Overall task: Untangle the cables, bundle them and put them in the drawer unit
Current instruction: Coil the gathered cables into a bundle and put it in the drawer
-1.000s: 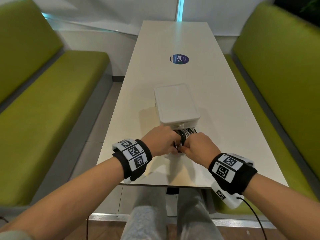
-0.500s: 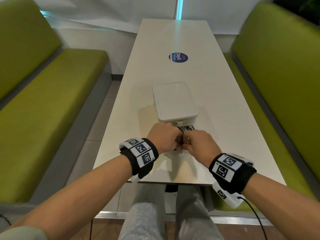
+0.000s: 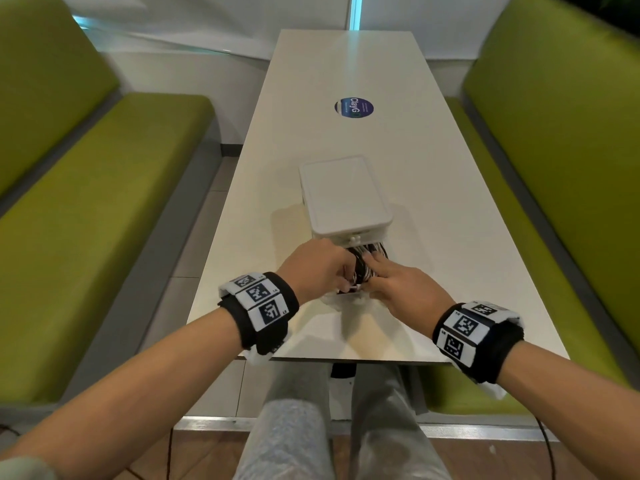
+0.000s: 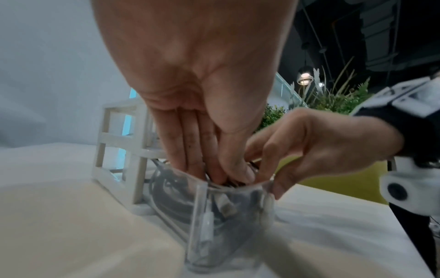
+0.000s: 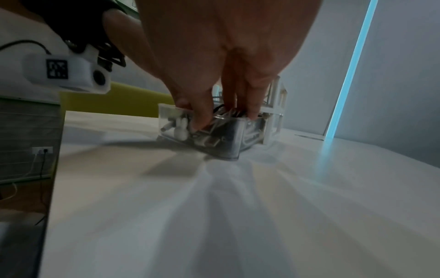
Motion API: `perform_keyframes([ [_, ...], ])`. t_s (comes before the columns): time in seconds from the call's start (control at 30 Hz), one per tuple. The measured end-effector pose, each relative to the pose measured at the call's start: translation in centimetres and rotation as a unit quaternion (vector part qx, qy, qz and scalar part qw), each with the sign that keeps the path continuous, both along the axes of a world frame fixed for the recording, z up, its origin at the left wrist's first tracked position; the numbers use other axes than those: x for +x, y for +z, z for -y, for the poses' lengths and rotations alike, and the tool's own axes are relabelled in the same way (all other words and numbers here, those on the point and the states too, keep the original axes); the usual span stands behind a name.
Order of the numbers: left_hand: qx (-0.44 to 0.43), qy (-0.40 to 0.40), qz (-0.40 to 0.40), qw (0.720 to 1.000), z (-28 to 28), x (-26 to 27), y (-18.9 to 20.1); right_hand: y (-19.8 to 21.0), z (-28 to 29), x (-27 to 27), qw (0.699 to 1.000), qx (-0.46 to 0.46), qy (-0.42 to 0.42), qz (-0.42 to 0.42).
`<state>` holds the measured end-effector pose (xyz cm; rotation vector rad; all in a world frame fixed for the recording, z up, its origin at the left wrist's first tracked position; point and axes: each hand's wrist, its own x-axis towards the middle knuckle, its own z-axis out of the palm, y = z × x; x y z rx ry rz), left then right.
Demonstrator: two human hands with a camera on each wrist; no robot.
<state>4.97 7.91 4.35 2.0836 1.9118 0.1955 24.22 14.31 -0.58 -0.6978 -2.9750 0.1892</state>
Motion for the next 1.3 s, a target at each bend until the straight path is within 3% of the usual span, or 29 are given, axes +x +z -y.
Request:
perform_keyframes([
  [0.1, 0.079, 0.008, 0.027, 0.996, 0.3, -0.7, 1.0, -0.4, 0.2, -0.1, 0.998, 0.057, 0.014, 0.016],
  [0.2, 0.286, 0.05, 0.065, 0.955, 0.3, -1.4, 1.6, -0.5, 0.2, -0.2, 0.996, 0.083, 0.029, 0.024],
  [0.23, 0.309, 0.065, 0.058, 0.947, 0.0, -1.6, 1.7, -0.5, 0.3, -0.1, 0.996, 0.081, 0.03, 0.025],
  [0.27, 0.279, 0.079, 0.045, 0.956, -0.4, -1.9, 1.7, -0.5, 0.2, 0.0, 0.996, 0.079, 0.032, 0.022],
  [0.33, 0.128, 0.082, 0.002, 0.988, -1.1, -2.2, 1.5, -0.5, 0.3, 0.2, 0.997, 0.068, 0.034, 0.028],
  [0.4, 0.054, 0.059, -0.068, 0.994, -1.6, -2.1, 1.1, -0.5, 0.3, 0.1, 0.997, 0.05, 0.041, 0.032],
  [0.5, 0.073, 0.04, -0.129, 0.988, -2.0, -2.0, 1.3, -0.4, 0.2, -0.1, 0.998, 0.038, 0.042, 0.038],
  [0.7, 0.055, 0.035, -0.157, 0.985, -2.6, -2.4, 1.9, -0.4, -0.4, -1.8, 0.997, 0.061, 0.02, 0.037],
  [0.97, 0.047, 0.03, -0.175, 0.983, -3.0, -2.6, 2.2, 1.2, 1.4, -2.3, 0.989, 0.143, -0.003, -0.047],
  [1.3, 0.046, 0.031, -0.179, 0.982, -3.0, -2.8, 2.3, 0.5, 0.1, -3.6, 0.991, 0.133, -0.019, 0.004],
])
